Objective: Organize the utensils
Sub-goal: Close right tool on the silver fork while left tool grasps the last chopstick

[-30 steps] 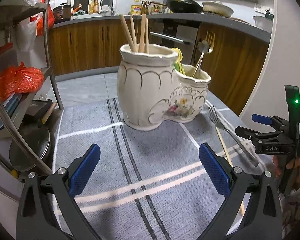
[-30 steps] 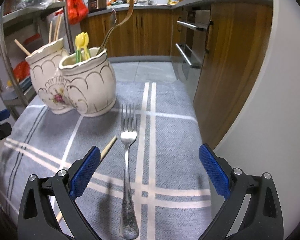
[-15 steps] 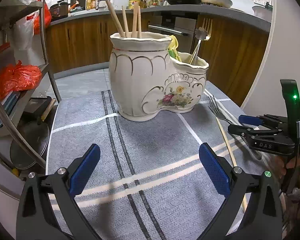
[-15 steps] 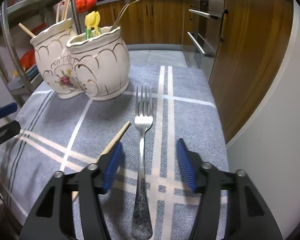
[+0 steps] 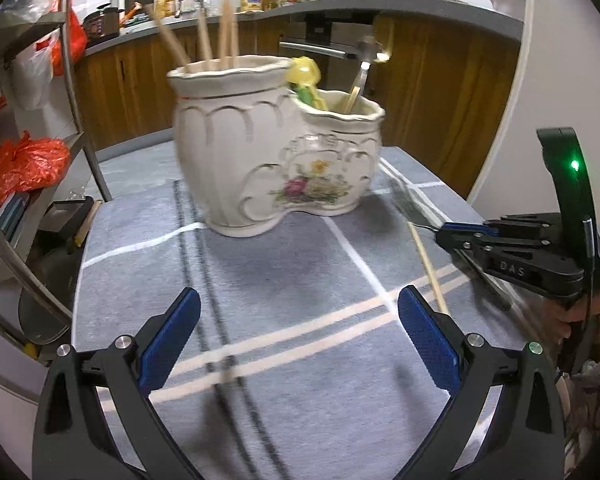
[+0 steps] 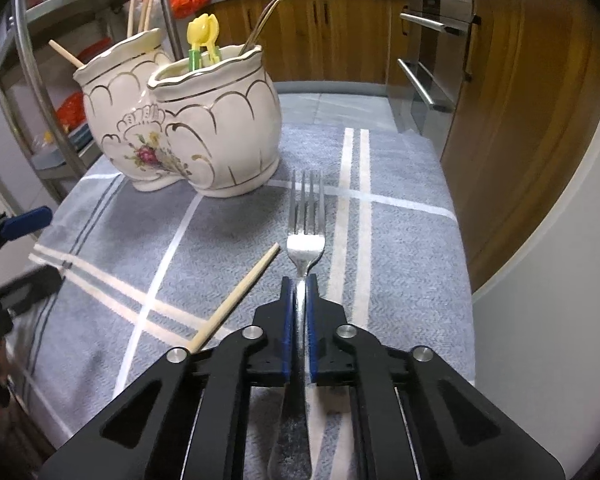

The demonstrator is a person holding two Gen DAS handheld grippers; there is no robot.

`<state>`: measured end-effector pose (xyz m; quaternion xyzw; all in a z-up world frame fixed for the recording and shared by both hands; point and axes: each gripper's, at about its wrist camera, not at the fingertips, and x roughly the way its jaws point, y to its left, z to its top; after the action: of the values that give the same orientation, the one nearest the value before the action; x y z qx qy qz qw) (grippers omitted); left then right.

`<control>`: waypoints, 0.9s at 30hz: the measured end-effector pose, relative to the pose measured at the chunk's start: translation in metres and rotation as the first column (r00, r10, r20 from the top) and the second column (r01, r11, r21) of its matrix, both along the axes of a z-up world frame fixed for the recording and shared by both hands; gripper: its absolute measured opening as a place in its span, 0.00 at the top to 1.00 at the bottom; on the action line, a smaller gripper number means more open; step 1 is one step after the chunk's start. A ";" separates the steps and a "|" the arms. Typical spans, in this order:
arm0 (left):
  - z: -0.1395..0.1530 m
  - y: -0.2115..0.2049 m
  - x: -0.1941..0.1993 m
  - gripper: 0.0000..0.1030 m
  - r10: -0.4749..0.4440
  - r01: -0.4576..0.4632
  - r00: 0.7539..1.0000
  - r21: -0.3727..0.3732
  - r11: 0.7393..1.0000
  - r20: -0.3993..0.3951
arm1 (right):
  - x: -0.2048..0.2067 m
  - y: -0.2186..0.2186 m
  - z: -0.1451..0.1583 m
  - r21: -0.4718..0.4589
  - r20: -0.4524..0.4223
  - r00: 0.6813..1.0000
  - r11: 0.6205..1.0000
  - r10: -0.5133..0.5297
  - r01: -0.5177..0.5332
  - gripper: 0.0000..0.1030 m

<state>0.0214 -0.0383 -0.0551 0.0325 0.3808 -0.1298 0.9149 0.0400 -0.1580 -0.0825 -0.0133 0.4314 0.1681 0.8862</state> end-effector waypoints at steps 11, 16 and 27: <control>-0.008 -0.055 0.002 0.06 -0.087 0.086 0.994 -0.006 0.996 -0.073 | -0.014 -0.019 0.011 0.061 0.058 0.998 0.998 -0.010 0.007 0.94; -0.015 -0.078 -0.003 0.19 -0.137 0.140 0.986 0.019 0.990 -0.099 | -0.022 -0.026 0.017 0.096 0.091 0.996 0.995 -0.003 -0.006 0.94; -0.025 -0.098 -0.023 0.62 -0.193 0.206 0.970 0.077 0.976 -0.149 | -0.029 -0.035 0.022 0.134 0.121 0.993 0.991 -0.004 -0.013 0.94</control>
<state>-0.0015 -0.1363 -0.0804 0.1033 0.4448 -0.2056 0.8656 0.0111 -0.1929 -0.0609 0.0354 0.3644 0.1977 0.9093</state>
